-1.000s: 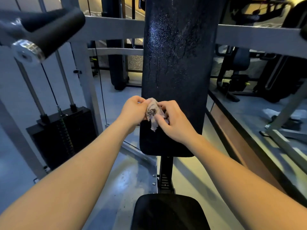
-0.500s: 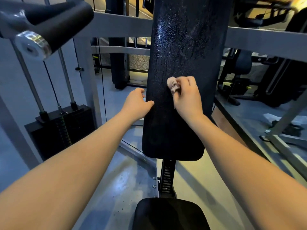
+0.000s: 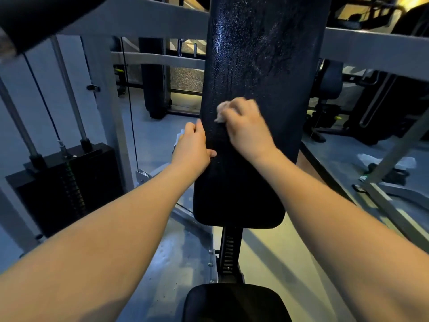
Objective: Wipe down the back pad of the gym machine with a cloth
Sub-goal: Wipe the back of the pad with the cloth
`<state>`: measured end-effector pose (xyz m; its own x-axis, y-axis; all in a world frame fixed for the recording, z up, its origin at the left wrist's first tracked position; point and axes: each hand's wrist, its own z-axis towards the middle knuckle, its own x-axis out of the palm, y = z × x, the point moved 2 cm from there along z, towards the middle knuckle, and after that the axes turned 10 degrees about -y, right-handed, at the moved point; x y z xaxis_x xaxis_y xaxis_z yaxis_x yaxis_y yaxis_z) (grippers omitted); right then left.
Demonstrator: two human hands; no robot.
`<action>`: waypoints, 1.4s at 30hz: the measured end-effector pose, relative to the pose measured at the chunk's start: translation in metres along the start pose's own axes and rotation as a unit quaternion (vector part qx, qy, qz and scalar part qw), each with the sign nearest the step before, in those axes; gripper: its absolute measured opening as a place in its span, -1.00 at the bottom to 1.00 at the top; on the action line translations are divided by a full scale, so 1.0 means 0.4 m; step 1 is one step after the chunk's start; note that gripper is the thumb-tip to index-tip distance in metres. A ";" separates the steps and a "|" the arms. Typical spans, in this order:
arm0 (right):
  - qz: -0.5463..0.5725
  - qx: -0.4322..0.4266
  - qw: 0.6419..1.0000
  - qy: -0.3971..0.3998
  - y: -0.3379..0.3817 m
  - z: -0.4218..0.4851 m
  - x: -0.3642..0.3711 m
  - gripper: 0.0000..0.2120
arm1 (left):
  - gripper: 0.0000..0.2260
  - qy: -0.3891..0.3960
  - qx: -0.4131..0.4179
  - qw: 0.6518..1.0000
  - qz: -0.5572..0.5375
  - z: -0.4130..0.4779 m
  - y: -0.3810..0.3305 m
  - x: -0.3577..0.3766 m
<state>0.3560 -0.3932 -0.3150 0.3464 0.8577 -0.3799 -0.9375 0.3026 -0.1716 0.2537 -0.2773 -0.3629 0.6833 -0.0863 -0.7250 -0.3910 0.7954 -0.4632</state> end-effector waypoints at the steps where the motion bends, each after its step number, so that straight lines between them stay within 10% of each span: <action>1: -0.016 0.040 0.998 -0.044 -0.038 0.020 -0.016 -0.79 | -0.32 0.003 0.002 1.000 -0.002 0.000 0.001 -0.002; 5: -0.048 0.213 0.965 -0.147 -0.070 0.049 -0.017 -0.78 | -0.24 0.009 0.004 1.000 0.004 -0.003 0.003 -0.002; 10: 0.025 -0.011 1.000 -0.006 0.068 0.016 0.051 -0.84 | -0.26 0.012 0.012 1.000 -0.022 -0.002 0.020 -0.004; 16: -0.019 0.185 0.975 -0.125 -0.027 0.078 0.001 -0.78 | -0.20 0.021 -0.013 1.000 0.003 -0.006 0.027 -0.006; 21: 0.024 -0.050 0.998 0.000 0.046 0.073 0.052 -0.84 | -0.21 0.014 -0.016 1.000 0.020 -0.016 0.031 -0.007; 26: -0.004 0.119 0.987 -0.104 0.014 0.142 0.044 -0.79 | -0.22 0.018 -0.033 0.999 0.011 -0.021 0.028 -0.007; 31: 0.000 -0.024 0.999 -0.037 0.046 0.132 0.073 -0.80 | -0.24 0.024 -0.026 0.999 0.023 -0.019 0.026 -0.008; 42: 0.002 0.122 0.983 -0.140 0.031 0.221 0.088 -0.86 | -0.23 0.013 -0.036 0.999 0.030 -0.021 0.014 -0.006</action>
<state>0.3537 -0.3224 -0.2500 0.3530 0.9293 -0.1086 -0.9303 0.3610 0.0646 0.2446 -0.2778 -0.3680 0.6417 -0.0553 -0.7650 -0.4751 0.7543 -0.4531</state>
